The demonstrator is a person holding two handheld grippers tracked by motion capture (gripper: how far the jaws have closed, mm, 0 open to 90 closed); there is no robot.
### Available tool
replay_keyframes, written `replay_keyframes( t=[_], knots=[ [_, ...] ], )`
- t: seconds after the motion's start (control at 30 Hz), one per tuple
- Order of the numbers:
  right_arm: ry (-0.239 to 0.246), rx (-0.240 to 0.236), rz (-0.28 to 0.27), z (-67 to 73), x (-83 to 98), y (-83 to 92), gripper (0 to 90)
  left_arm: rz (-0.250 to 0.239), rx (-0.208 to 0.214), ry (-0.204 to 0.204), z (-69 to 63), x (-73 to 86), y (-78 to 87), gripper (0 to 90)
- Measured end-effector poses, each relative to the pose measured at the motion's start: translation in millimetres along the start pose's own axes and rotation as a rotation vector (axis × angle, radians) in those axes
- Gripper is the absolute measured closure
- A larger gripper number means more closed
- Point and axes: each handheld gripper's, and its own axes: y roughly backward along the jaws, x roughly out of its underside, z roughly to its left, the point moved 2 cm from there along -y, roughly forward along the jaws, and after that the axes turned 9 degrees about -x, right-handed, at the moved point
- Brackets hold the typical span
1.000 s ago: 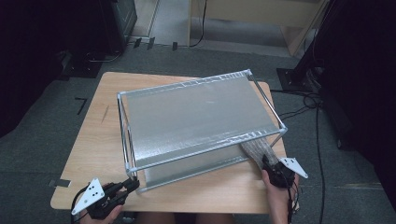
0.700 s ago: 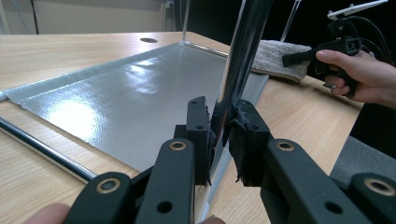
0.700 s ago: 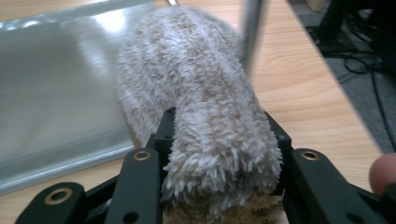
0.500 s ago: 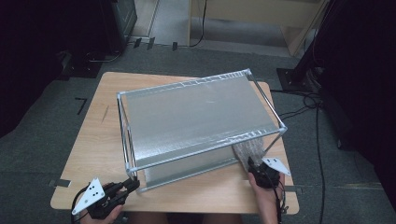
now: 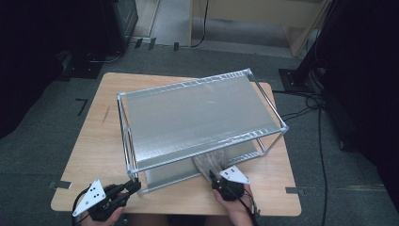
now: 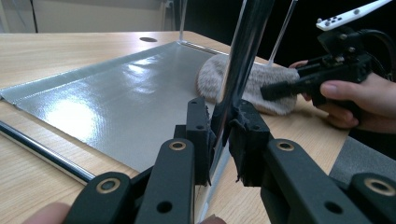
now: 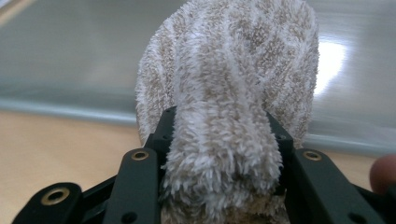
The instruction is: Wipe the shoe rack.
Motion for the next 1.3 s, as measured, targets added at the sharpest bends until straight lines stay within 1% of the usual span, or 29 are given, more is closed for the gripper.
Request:
replay_keyframes(
  t=[0.07,0.13,0.17,0.2,0.27,0.37,0.47,0.5,0.53,0.57,0.67,0.7,0.73,0.77,0.8,0.83,0.87,0.9,0.93,1.0,1.03,1.13,1.2,1.27,1.3],
  knots=[
    [0.030,-0.049,0.001,12.6,0.2,-3.1,59.8,0.000,0.001,0.000,0.1,0.0,0.0,78.7],
    [0.061,-0.074,0.002,20.8,0.9,-5.3,59.5,0.000,0.001,0.000,0.1,0.0,0.0,78.7],
    [0.071,-0.073,0.005,22.4,1.2,-6.1,59.4,0.000,-0.001,-0.001,0.0,-0.1,0.0,78.7],
    [0.073,-0.071,0.002,20.9,0.7,-6.1,59.3,0.001,-0.002,-0.002,-0.1,-0.1,0.0,78.7],
    [0.054,-0.073,0.002,15.9,0.2,-5.0,59.3,0.000,-0.003,-0.001,-0.4,-0.1,-0.1,78.7],
    [0.021,-0.037,0.001,1.9,-0.7,-1.7,59.3,0.001,-0.001,0.001,-0.4,-0.1,-0.3,78.7],
    [-0.012,0.018,0.001,-17.1,-0.4,3.4,59.5,0.002,-0.004,0.001,-0.6,-0.2,-0.4,78.6],
    [-0.029,0.037,-0.001,-24.5,0.0,5.5,59.5,0.002,-0.005,0.002,-0.7,-0.2,-0.3,78.6],
    [-0.060,0.057,-0.001,-34.0,0.4,8.4,59.6,0.002,-0.005,0.002,-0.8,-0.2,-0.3,78.6],
    [-0.072,0.076,-0.004,-40.4,0.6,10.4,59.6,0.002,-0.005,0.002,-0.8,-0.3,-0.3,78.7],
    [-0.130,0.157,-0.015,-67.0,2.9,19.6,59.6,0.003,-0.001,0.004,-0.4,-0.1,-0.3,78.6],
    [-0.142,0.182,-0.023,-76.3,4.2,22.7,59.6,0.003,-0.001,0.005,-0.4,-0.1,-0.4,78.6],
    [-0.169,0.210,-0.027,-84.6,5.5,26.6,59.6,0.002,0.000,0.006,-0.3,-0.1,-0.4,78.5],
    [-0.191,0.225,-0.031,-90.2,6.5,29.4,59.6,0.002,0.001,0.008,-0.3,-0.1,-0.5,78.5],
    [-0.208,0.245,-0.037,-98.7,8.2,33.6,59.7,0.002,0.002,0.008,-0.2,0.0,-0.5,78.5],
    [-0.225,0.251,-0.042,-103.2,9.6,35.8,59.8,0.001,0.003,0.009,-0.1,0.0,-0.6,78.4],
    [-0.235,0.247,-0.047,-106.1,11.0,37.1,59.8,0.002,0.003,0.007,0.1,0.0,-0.6,78.4],
    [-0.242,0.241,-0.052,-106.3,11.8,37.1,59.7,0.002,0.002,0.006,0.3,-0.1,-0.6,78.4],
    [-0.231,0.240,-0.052,-104.7,12.1,35.6,59.7,0.003,0.002,0.008,0.0,-0.1,-0.6,78.4],
    [-0.196,0.242,-0.040,-96.8,11.7,31.3,59.7,0.002,0.001,0.011,-0.3,-0.2,-0.6,78.4],
    [-0.193,0.230,-0.033,-91.3,10.8,29.2,59.6,0.003,0.000,0.011,-0.4,-0.2,-0.6,78.4],
    [-0.150,0.173,-0.025,-74.8,7.7,21.4,59.6,0.004,0.002,0.010,-0.2,-0.1,-0.7,78.4],
    [-0.115,0.127,-0.012,-63.8,5.8,16.7,59.6,0.003,0.005,0.011,-0.2,0.0,-1.0,78.3],
    [-0.106,0.084,-0.001,-52.8,4.3,13.3,59.7,0.002,0.007,0.012,-0.1,0.1,-1.3,78.2],
    [-0.091,0.066,0.003,-47.7,3.7,11.6,59.7,0.001,0.008,0.014,-0.1,0.1,-1.5,78.2]
  ],
)
